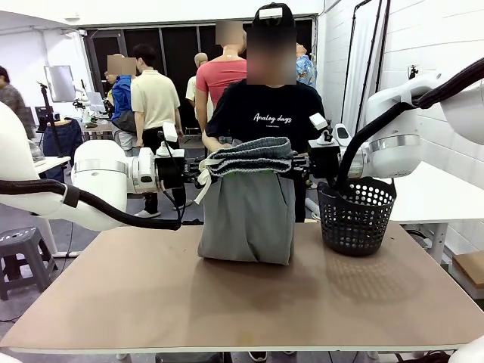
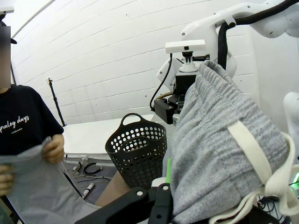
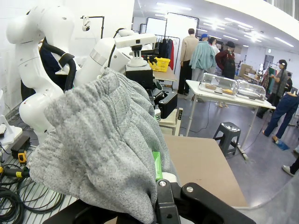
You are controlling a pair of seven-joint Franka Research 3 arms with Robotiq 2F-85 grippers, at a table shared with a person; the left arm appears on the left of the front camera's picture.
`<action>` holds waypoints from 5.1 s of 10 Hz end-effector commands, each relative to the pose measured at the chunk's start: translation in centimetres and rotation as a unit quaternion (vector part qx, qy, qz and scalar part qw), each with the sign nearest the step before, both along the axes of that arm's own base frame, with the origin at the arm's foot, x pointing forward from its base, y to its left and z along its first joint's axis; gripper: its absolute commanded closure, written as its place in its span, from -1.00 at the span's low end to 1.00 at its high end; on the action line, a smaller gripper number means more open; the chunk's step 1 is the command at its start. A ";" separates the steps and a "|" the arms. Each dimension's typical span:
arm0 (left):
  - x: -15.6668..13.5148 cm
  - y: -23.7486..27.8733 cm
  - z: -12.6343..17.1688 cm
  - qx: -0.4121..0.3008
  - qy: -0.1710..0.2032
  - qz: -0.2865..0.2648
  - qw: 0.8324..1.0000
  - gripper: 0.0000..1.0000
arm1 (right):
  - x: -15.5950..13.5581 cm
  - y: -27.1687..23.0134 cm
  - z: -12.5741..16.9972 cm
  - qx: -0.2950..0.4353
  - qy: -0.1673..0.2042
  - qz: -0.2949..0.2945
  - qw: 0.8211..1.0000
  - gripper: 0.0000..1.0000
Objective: Fold the training pants.
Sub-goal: Release the ends of the Training pants and then grab the overlapped ends.
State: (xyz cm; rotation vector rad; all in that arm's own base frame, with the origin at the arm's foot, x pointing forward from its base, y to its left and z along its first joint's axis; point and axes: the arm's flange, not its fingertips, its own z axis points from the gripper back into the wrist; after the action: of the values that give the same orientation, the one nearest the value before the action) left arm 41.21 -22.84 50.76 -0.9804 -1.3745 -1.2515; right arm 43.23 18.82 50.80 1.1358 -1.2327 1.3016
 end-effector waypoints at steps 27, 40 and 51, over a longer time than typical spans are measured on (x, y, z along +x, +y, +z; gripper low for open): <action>-0.1 0.0 0.2 -0.003 0.003 0.001 1.000 1.00 | -0.2 -0.1 -0.1 0.009 0.005 0.001 1.000 1.00; -0.1 0.0 0.2 -0.003 0.003 0.001 1.000 1.00 | -0.2 -0.1 -0.1 0.009 0.005 0.001 1.000 1.00; -0.1 0.0 0.2 -0.003 0.003 0.001 1.000 1.00 | -0.2 -0.1 -0.1 0.009 0.005 0.001 1.000 1.00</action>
State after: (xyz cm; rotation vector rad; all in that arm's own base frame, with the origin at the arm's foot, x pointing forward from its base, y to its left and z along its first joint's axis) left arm 41.08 -23.05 50.74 -0.9827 -1.3721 -1.2562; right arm 43.26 18.69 50.75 1.1345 -1.2331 1.2986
